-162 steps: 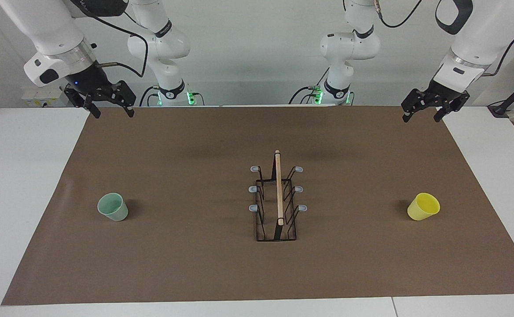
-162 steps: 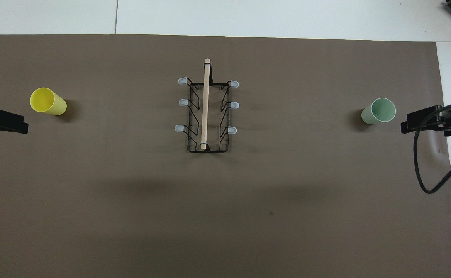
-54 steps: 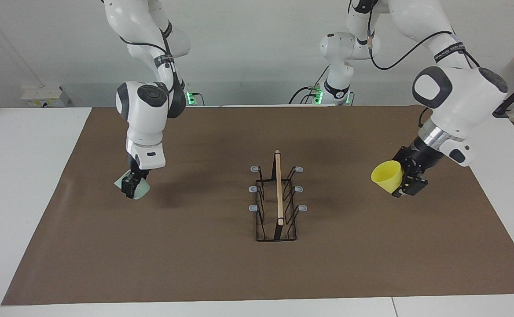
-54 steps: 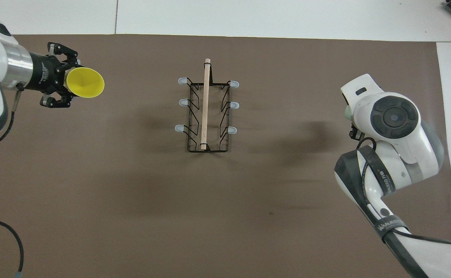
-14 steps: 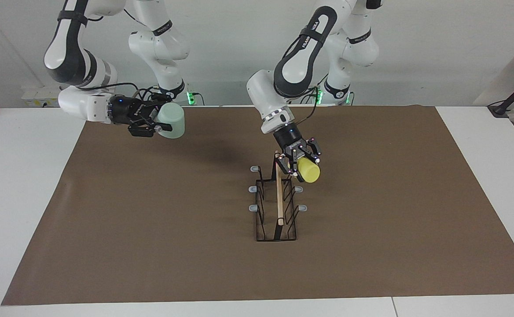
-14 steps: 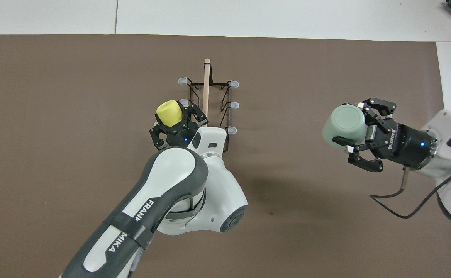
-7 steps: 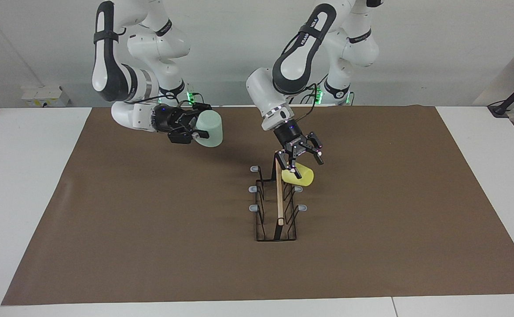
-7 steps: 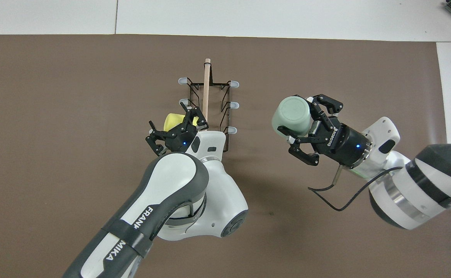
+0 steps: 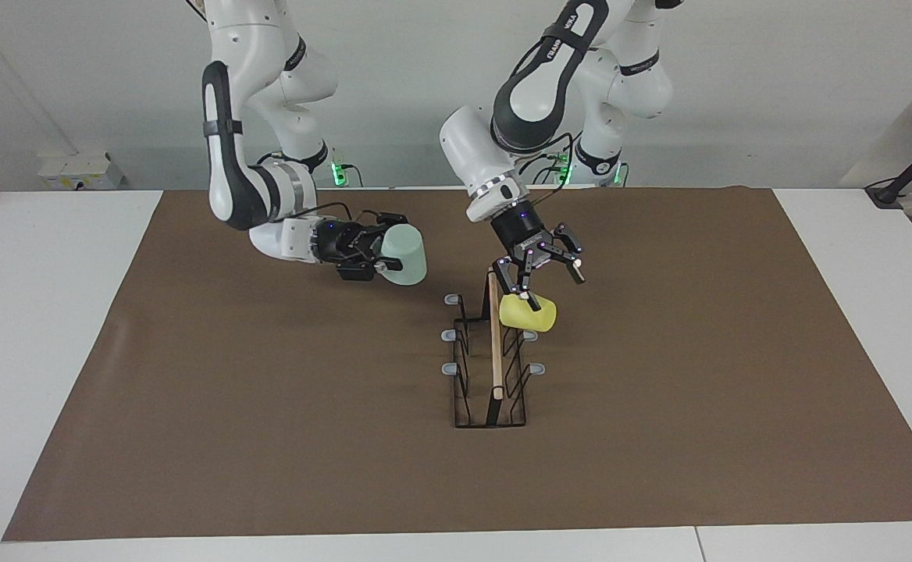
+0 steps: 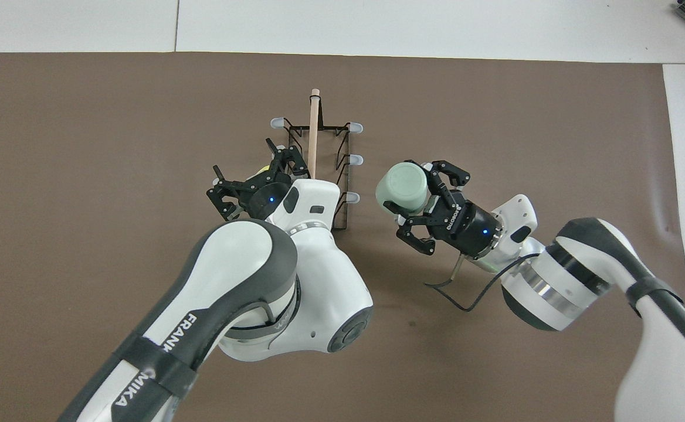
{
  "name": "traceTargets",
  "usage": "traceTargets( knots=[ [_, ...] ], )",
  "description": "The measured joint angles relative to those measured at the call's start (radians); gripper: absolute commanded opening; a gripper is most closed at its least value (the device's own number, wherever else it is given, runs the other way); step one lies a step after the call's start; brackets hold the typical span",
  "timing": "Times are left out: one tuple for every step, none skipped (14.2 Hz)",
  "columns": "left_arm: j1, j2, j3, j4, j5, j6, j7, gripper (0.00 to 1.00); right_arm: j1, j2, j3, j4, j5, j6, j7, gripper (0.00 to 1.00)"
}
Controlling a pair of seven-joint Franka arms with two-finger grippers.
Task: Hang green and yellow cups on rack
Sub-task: 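Carry the yellow cup onto a rack peg while the right gripper carries the green cup, then release the yellow cup on the peg while the right gripper hangs the green cup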
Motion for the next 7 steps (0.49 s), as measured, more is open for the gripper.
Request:
traceTargets(
  knots=[
    [0.015,-0.004,0.003,0.015,-0.041,0.017,0.05,1.0,0.016,0.038,0.0,0.003,0.013,-0.009,-0.005,0.16],
    [0.036,-0.005,0.004,0.022,-0.076,0.05,0.087,1.0,0.027,0.057,-0.001,0.007,0.022,-0.005,-0.006,0.16],
    [0.062,-0.005,0.005,0.023,-0.108,0.098,0.119,1.0,0.034,0.061,-0.001,0.01,0.025,0.01,-0.008,0.16],
    [0.091,-0.003,0.006,0.023,-0.145,0.151,0.153,1.0,0.039,0.059,-0.001,0.015,0.029,0.031,-0.009,0.16],
    [0.12,0.0,0.007,0.022,-0.195,0.198,0.196,1.0,0.042,0.057,-0.001,0.019,0.035,0.048,-0.009,0.16],
    [0.145,0.002,0.008,0.021,-0.251,0.226,0.241,0.99,0.045,0.056,-0.001,0.022,0.043,0.056,-0.009,0.16],
    [0.166,0.004,0.008,0.021,-0.322,0.241,0.296,0.99,0.053,0.057,-0.002,0.022,0.061,0.063,-0.009,0.16]
  ],
)
